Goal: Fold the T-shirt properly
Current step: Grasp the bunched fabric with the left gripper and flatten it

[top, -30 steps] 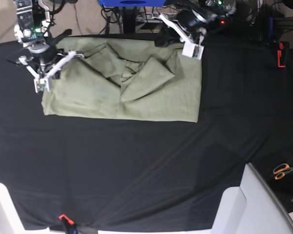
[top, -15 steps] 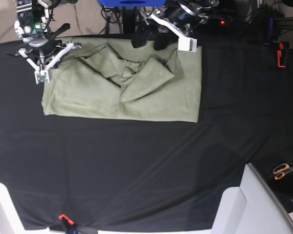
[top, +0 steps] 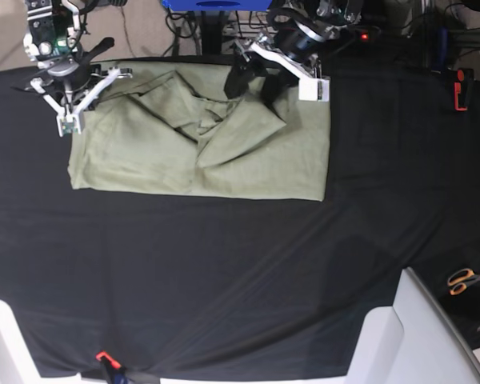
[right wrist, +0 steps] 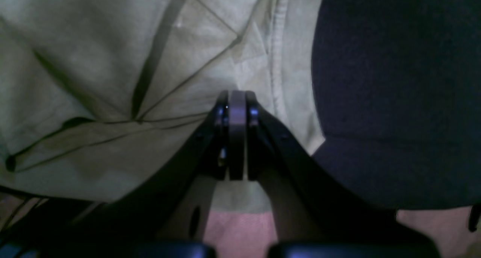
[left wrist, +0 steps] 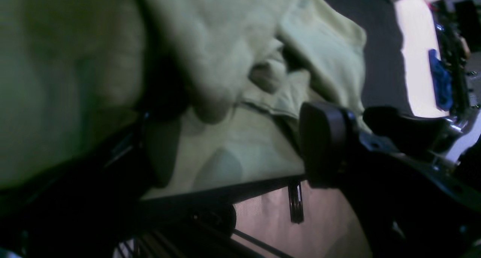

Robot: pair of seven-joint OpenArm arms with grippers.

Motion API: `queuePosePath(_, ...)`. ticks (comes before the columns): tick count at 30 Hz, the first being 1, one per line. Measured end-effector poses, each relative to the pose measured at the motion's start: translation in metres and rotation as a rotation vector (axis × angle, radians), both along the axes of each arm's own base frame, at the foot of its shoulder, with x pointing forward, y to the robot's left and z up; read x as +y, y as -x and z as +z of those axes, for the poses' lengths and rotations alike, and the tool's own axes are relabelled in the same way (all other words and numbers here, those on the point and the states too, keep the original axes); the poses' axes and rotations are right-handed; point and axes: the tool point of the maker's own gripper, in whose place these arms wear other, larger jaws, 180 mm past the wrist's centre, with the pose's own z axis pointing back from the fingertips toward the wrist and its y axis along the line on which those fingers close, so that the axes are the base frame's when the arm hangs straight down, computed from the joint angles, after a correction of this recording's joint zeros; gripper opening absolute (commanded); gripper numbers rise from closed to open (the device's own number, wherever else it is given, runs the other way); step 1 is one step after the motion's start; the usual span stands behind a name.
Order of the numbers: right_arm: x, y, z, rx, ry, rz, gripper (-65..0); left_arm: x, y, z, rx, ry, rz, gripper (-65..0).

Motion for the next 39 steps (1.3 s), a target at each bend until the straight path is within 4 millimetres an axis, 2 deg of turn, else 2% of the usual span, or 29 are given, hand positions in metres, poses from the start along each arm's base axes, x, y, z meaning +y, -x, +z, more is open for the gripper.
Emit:
queuePosePath(2, -0.005, 0.000, 0.001, -0.001, 0.011, -0.002, -65.0, 0.000, 0.000, 0.000, 0.002, -0.001, -0.001, -17.1)
queuePosePath(15, -0.004, -0.002, 0.001, -0.004, 0.010, -0.001, -65.0, -0.001, -0.019, -0.001, -0.019, -0.004, -0.006, -17.4)
queuePosePath(19, -0.004, -0.004, 0.002, -0.008, 0.010, -0.001, -65.0, -0.005, -0.025, -0.002, -0.023, 0.002, -0.016, -26.8)
queuePosePath(31, -0.004, -0.010, 0.004, -0.021, 0.010, -0.001, -65.0, -0.005, -0.024, -0.005, -0.012, -0.001, -0.023, -63.2)
queuePosePath(32, -0.004, -0.010, 0.004, -0.021, 0.010, -0.001, -65.0, -0.006, -0.023, -0.006, -0.005, -0.002, -0.029, -65.0)
queuePosePath(35, -0.004, -0.010, 0.004, -0.021, 0.010, -0.001, -65.0, -0.010, -0.017, -0.012, 0.042, -0.011, -0.076, -65.0)
queuePosePath(39, -0.004, -0.010, 0.004, -0.021, 0.010, -0.001, -65.0, -0.013, -0.023, -0.012, 0.051, -0.017, -0.105, -65.0)
